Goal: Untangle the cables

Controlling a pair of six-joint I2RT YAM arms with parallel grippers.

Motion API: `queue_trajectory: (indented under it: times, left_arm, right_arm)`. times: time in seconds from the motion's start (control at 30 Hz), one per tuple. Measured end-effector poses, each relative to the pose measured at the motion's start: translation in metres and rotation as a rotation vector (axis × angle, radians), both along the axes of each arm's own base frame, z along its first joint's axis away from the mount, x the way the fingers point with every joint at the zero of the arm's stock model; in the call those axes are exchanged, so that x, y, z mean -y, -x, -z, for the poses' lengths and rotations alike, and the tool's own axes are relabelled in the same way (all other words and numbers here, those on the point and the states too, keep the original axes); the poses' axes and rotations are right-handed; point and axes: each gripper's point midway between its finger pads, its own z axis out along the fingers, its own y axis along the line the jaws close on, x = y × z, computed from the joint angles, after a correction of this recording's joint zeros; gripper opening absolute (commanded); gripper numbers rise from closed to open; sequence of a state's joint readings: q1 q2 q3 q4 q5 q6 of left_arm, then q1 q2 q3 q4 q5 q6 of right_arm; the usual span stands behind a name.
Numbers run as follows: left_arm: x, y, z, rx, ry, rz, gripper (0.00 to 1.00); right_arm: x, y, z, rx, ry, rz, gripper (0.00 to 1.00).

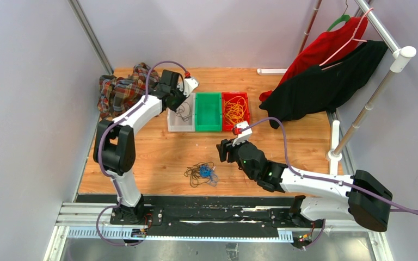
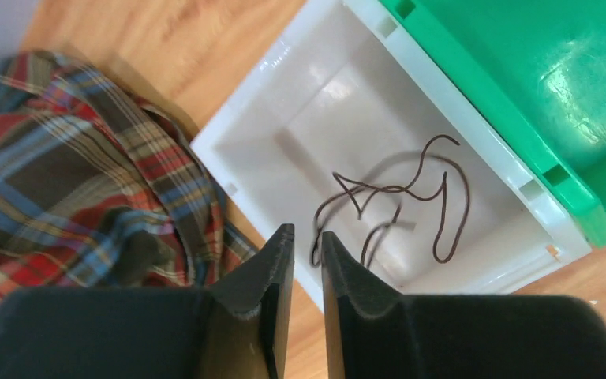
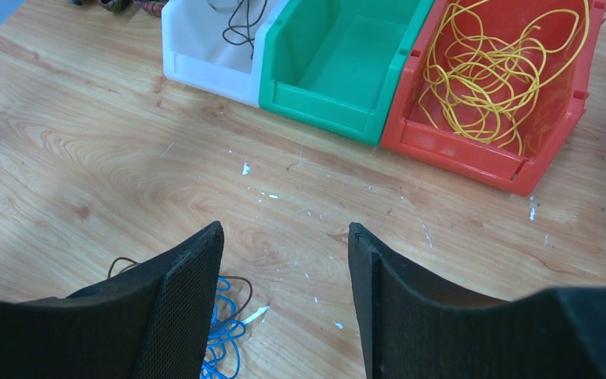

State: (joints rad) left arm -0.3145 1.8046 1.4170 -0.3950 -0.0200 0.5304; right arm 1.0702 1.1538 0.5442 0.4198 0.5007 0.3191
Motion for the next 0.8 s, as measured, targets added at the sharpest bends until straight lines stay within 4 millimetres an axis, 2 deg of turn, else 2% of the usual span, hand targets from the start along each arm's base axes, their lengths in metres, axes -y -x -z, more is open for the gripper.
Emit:
queue_trajectory:
  times: [0.1, 0.17, 0.33, 0.43, 0.47, 0.5, 0.57, 0.67, 0.73, 0.8]
  left_arm:
    - [-0.001, 0.004, 0.013, -0.036, -0.012, 0.001, 0.64]
    - [-0.001, 0.005, 0.015, -0.044, -0.011, -0.002, 0.74]
    - [0.000, 0.009, 0.011, -0.069, -0.006, 0.011, 0.83]
    - [0.005, 0.015, -0.001, -0.091, 0.011, 0.037, 0.85]
    - [0.007, 0.021, -0.007, -0.103, 0.024, 0.057, 0.92]
    - [0.009, 0.028, -0.012, -0.113, 0.034, 0.075, 0.94]
    - [0.014, 0.050, -0.024, -0.142, 0.069, 0.126, 0.97]
    - [0.021, 0.097, -0.039, -0.190, 0.139, 0.209, 0.97]
    - [0.028, 0.137, -0.036, -0.229, 0.171, 0.278, 0.97]
    - [0.038, 0.178, -0.024, -0.288, 0.176, 0.376, 0.96]
  right_arm:
    - [0.000, 0.000, 0.000, 0.000, 0.000, 0.000, 0.59]
    - [0.000, 0.000, 0.000, -0.001, 0.002, 0.000, 0.59]
    - [0.001, 0.000, 0.001, -0.003, 0.006, 0.001, 0.59]
    - [0.002, 0.001, 0.000, -0.003, 0.005, 0.000, 0.60]
    - [0.002, 0.001, -0.001, -0.002, 0.004, 0.001, 0.60]
    - [0.003, 0.001, -0.001, -0.002, 0.003, 0.000, 0.60]
    - [0.003, 0.001, -0.003, -0.001, 0.001, 0.001, 0.61]
    - [0.005, 0.002, -0.006, 0.003, -0.005, 0.001, 0.61]
    - [0.005, 0.002, -0.008, 0.005, -0.010, 0.002, 0.61]
    - [0.006, 0.002, -0.009, 0.007, -0.013, 0.002, 0.61]
